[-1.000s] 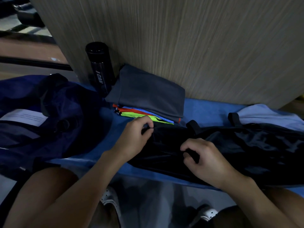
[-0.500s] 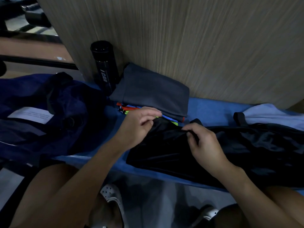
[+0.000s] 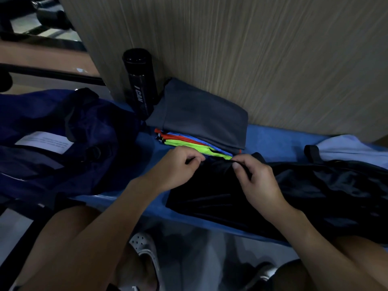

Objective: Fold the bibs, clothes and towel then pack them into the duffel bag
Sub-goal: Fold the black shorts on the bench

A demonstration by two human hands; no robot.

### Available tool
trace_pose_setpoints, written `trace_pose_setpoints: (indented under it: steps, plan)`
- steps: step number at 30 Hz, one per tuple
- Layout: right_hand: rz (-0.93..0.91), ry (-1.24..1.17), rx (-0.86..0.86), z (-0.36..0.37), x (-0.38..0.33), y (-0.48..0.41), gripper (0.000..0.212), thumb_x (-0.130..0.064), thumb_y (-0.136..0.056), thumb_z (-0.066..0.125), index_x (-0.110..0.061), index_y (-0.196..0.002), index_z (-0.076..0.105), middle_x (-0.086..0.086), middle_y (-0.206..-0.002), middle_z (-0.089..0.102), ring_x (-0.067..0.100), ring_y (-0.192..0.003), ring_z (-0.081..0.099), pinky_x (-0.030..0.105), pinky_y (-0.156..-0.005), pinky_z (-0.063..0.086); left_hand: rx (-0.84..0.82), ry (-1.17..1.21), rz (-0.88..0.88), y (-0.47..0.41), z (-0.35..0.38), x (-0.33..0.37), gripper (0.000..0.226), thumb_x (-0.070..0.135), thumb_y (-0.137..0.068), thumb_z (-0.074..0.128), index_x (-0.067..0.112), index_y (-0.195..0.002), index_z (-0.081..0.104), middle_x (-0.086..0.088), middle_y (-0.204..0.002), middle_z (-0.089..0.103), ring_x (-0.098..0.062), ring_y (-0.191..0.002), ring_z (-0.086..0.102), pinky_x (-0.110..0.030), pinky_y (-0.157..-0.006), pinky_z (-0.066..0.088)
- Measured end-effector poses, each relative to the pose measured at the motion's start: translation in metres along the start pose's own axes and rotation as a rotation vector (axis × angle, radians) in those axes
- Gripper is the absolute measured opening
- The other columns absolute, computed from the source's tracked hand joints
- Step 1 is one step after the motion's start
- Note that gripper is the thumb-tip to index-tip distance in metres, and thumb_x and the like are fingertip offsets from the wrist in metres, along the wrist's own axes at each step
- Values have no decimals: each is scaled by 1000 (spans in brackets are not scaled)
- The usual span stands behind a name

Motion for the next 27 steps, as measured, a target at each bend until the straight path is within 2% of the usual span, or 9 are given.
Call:
trace_pose_setpoints:
  steps: [4,8,9,12,15,19,21,25,27]
  plan:
    - [-23,-24,40,-3,-3,-1,12,-6,-96,56,-10,-101,66,-9,-87,65,3,-85,61,10,-76,43,24,-9,-74,-2,-6,-7,26,13,-98,55,31,-88,70,12,-94,72,-1,-88,67,-19,-78,50]
    - [-22,-53,18,-3,-3,1,14,-5,-94,57,-11,-103,67,-17,-91,64,-2,-88,60,9,-79,43,50,160,-45,-3,-8,-4,31,11,-97,57,39,-95,70,-13,-97,75,-35,-93,68,-43,-89,55]
    - [-24,-53,19,-3,-3,1,14,-4,-94,58,-11,-102,67,-17,-91,64,-2,-88,60,8,-79,43,43,211,-32,-3,-7,-1,27,13,-96,58,36,-99,72,-12,-98,75,-33,-95,69,-41,-91,55]
    - [-49,-61,18,-4,-8,0,14,-10,-92,57,-11,-101,67,-18,-93,64,-4,-90,60,8,-81,42,-12,302,21,1,-1,12,17,20,-90,71,22,-106,74,4,-107,74,-9,-106,68,-32,-103,49]
    - [-52,-96,-9,-2,-11,0,11,-13,-92,59,-13,-99,67,-18,-90,65,-4,-86,61,9,-79,42,-56,323,101,6,5,25,27,18,-80,82,16,-106,74,3,-110,72,-6,-108,66,-24,-104,46]
    - [-21,-138,-48,1,-11,1,11,-7,-90,66,-17,-94,66,-12,-86,66,0,-83,61,11,-77,43,-14,362,161,8,11,31,25,6,-78,82,22,-95,73,3,-102,72,-6,-102,67,-21,-100,47]
    - [-50,-128,-41,0,-13,0,12,-5,-87,69,-15,-89,64,-9,-92,64,1,-91,60,11,-83,41,32,365,184,9,11,33,26,-1,-80,77,22,-91,74,7,-97,72,-7,-100,68,-23,-99,48]
    - [-64,-136,-99,2,-10,-2,10,-6,-84,73,-13,-84,66,-3,-126,61,3,-122,53,13,-102,35,71,412,234,11,6,39,28,-10,-81,72,17,-89,73,6,-95,71,-9,-99,68,-23,-98,49]
    - [-72,-154,-128,7,-10,-2,3,-14,-84,72,-13,-84,69,-4,-122,65,4,-125,52,18,-105,37,53,411,235,14,6,42,29,-10,-82,71,18,-90,73,7,-94,73,-8,-100,69,-22,-99,48]
Point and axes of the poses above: each hand's wrist, its own y-axis away from the middle knuckle, its own z-axis out of the palm, x = y × z, the point moved 7 cm from there along -y, towards the middle knuckle
